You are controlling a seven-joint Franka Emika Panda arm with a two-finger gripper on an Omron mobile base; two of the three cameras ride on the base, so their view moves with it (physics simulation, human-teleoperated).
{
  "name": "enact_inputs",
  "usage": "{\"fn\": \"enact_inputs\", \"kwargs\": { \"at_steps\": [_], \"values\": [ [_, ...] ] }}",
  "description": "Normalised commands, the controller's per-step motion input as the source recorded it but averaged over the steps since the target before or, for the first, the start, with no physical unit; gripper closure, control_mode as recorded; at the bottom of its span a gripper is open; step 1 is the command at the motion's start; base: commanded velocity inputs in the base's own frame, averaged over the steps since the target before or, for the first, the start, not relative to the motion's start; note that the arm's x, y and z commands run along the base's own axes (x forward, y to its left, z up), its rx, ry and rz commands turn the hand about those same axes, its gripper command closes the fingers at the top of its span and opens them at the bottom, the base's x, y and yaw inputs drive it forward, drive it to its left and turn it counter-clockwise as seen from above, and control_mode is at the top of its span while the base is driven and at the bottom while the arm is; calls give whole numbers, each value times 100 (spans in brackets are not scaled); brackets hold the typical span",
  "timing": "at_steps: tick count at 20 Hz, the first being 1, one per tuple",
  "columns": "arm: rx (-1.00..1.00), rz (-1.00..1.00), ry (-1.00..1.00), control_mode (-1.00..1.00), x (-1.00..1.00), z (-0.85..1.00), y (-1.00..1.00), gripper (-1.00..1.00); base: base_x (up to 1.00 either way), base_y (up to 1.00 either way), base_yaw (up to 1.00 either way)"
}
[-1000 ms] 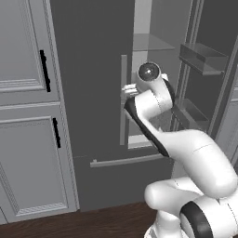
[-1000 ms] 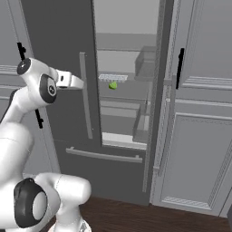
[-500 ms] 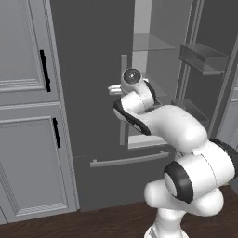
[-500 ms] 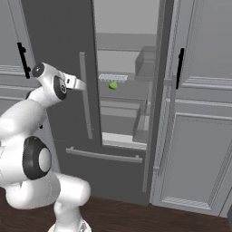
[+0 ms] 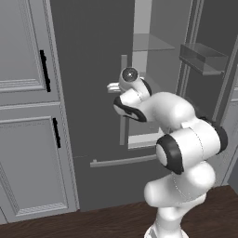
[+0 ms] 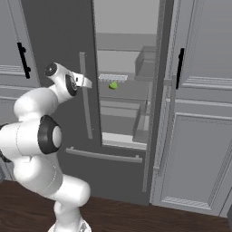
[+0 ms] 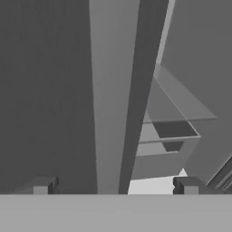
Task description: Grab a lemon wedge from the fridge and one ice cube from the ice bowl, and put them in the glass of lemonade.
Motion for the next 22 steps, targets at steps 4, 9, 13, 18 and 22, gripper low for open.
{"fn": "enact_inputs", "kwargs": {
  "at_steps": [4, 9, 13, 18, 22],
  "values": [
    [0, 3, 0, -100, 65, -21, 0, -100, 0, 0, 0],
    [0, 1, 0, -100, 75, -21, 4, -100, 0, 0, 0],
    [0, 0, 0, -100, 70, -24, 12, -100, 0, 0, 0],
    [0, 0, 1, -100, 48, -13, 18, 100, 0, 0, 0],
    [0, 0, 0, -100, 0, 0, 0, 100, 0, 0, 0]
  ]
}}
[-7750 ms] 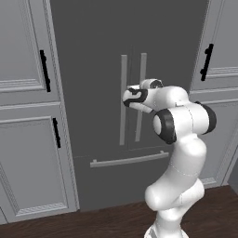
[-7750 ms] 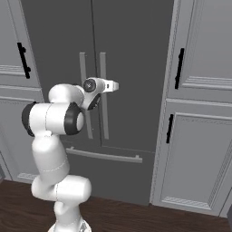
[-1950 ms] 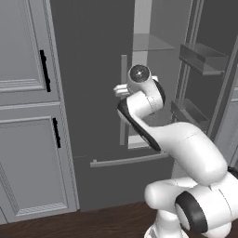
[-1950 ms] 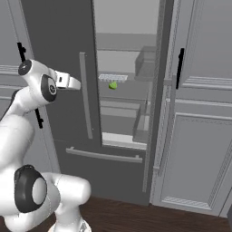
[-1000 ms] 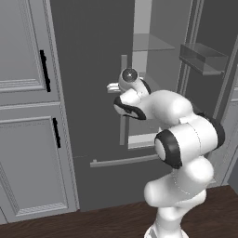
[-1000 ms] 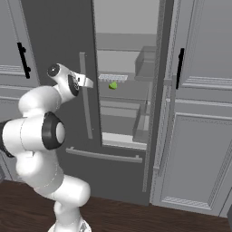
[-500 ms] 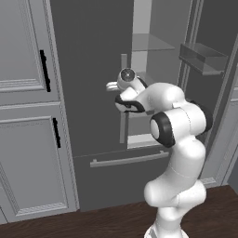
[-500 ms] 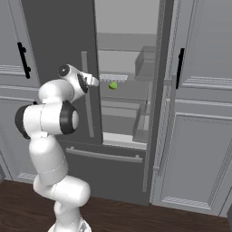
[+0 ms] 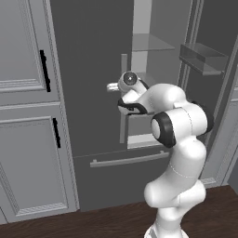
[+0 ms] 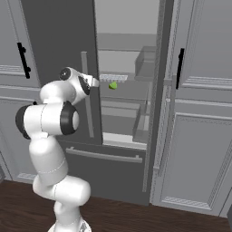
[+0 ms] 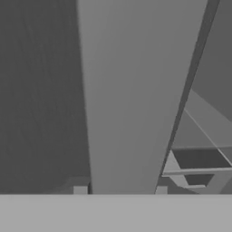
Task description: Grab a lemon wedge from the fridge and one ice cube from the ice bowl, and put them in the glass of lemonade.
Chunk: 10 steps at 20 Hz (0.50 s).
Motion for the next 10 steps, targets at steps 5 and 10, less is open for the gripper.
{"fn": "enact_inputs", "kwargs": {
  "at_steps": [5, 10],
  "values": [
    [0, 1, -4, -100, -42, 15, 11, 100, 0, 0, 0],
    [0, 6, -2, -100, -94, 73, 46, 100, 0, 0, 0]
  ]
}}
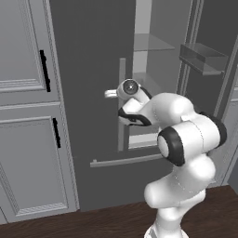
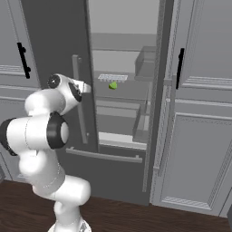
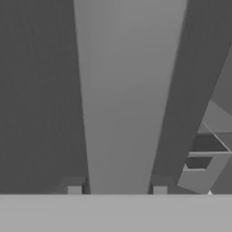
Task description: Grab a lemon wedge from the fridge and one ice cube from the ice bowl, and put them in the glass of lemonade.
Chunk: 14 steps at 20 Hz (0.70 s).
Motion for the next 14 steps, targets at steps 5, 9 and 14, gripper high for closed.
{"fn": "enact_inputs", "kwargs": {
  "at_steps": [5, 9, 14],
  "values": [
    [-4, 7, 0, -100, -100, 98, 74, 100, 0, 0, 0],
    [-13, 13, 5, -100, -95, 100, 98, 100, 0, 0, 0],
    [-22, 18, 2, -100, -100, 96, 100, -100, 0, 0, 0]
  ]
}}
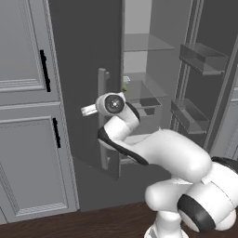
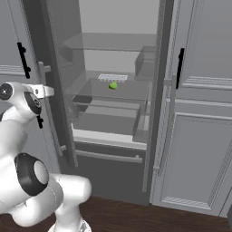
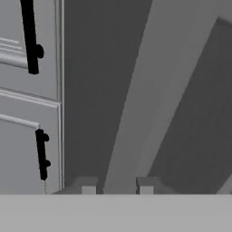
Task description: Grab a lemon wedge from the fridge and one ice cube from the ice bowl, and put them in the glass of lemonade.
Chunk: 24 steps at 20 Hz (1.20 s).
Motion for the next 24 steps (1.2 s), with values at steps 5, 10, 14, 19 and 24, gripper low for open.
{"fn": "enact_inputs", "kwargs": {
  "at_steps": [5, 10, 14, 19, 24],
  "values": [
    [-12, 13, 0, -100, -100, 81, 66, -100, 0, 0, 0],
    [22, 1, -2, -100, -100, 20, -80, -100, 0, 0, 0],
    [40, 0, 0, -100, -100, 34, -100, -100, 0, 0, 0],
    [41, 0, 1, -100, -37, 17, -100, -100, 0, 0, 0],
    [31, 4, 14, -100, 17, 5, -76, -100, 0, 0, 0]
  ]
}}
